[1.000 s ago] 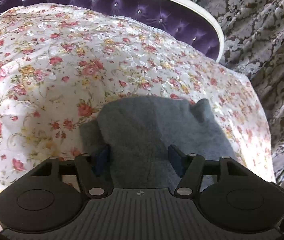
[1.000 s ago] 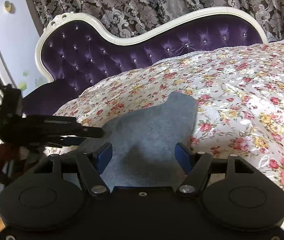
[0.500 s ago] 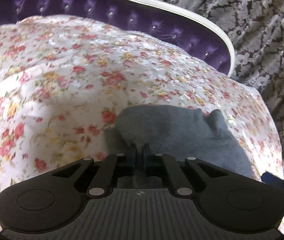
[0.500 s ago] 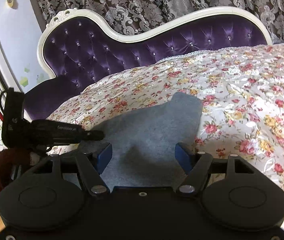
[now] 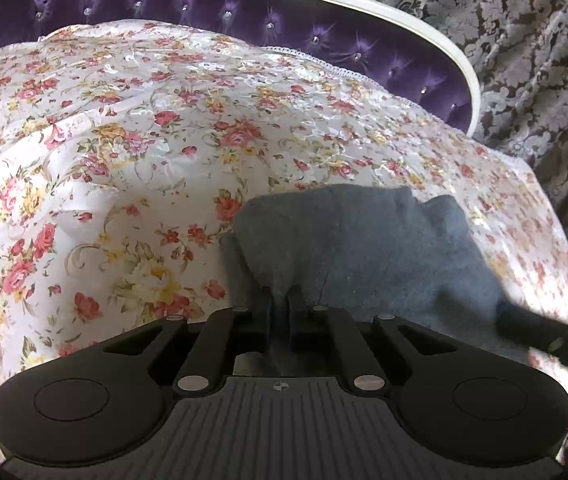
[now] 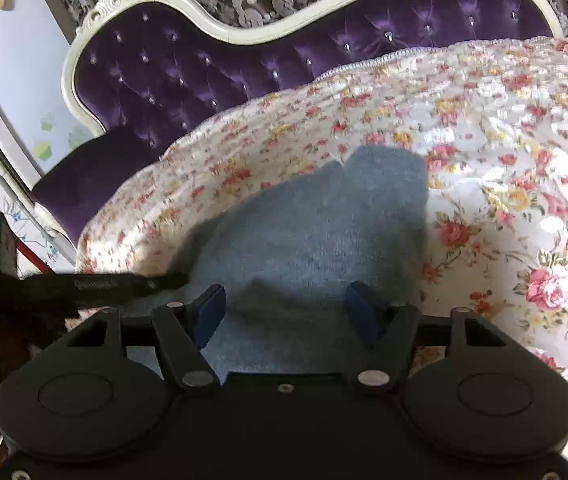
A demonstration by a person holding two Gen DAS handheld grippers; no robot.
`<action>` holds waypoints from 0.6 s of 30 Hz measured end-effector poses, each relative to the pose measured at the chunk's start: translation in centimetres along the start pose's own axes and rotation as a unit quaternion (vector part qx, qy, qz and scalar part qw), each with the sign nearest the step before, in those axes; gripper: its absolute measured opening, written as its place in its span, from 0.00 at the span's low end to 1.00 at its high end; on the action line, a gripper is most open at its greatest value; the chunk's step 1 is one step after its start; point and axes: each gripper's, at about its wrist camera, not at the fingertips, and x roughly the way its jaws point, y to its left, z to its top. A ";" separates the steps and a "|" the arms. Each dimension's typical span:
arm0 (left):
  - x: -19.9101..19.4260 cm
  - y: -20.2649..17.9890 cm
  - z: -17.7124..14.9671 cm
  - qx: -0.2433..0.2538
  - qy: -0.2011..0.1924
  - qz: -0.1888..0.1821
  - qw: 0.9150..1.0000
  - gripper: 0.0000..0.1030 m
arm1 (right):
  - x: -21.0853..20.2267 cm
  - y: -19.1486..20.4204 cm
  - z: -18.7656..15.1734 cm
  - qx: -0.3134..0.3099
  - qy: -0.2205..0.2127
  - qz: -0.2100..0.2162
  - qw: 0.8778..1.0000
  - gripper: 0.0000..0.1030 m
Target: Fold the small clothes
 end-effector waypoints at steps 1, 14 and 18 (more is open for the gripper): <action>0.1 -0.1 0.0 0.002 0.002 0.003 1.000 0.09 | -0.4 0.5 0.3 -0.012 -0.008 0.000 1.000 0.70; 0.3 -1.0 0.2 0.025 0.005 0.025 0.999 0.12 | 6.1 -1.0 3.7 -0.049 0.036 -0.049 0.997 0.74; 0.4 -1.3 0.3 0.033 -0.003 0.049 0.998 0.33 | 5.9 -1.3 3.6 -0.054 0.029 -0.054 0.997 0.75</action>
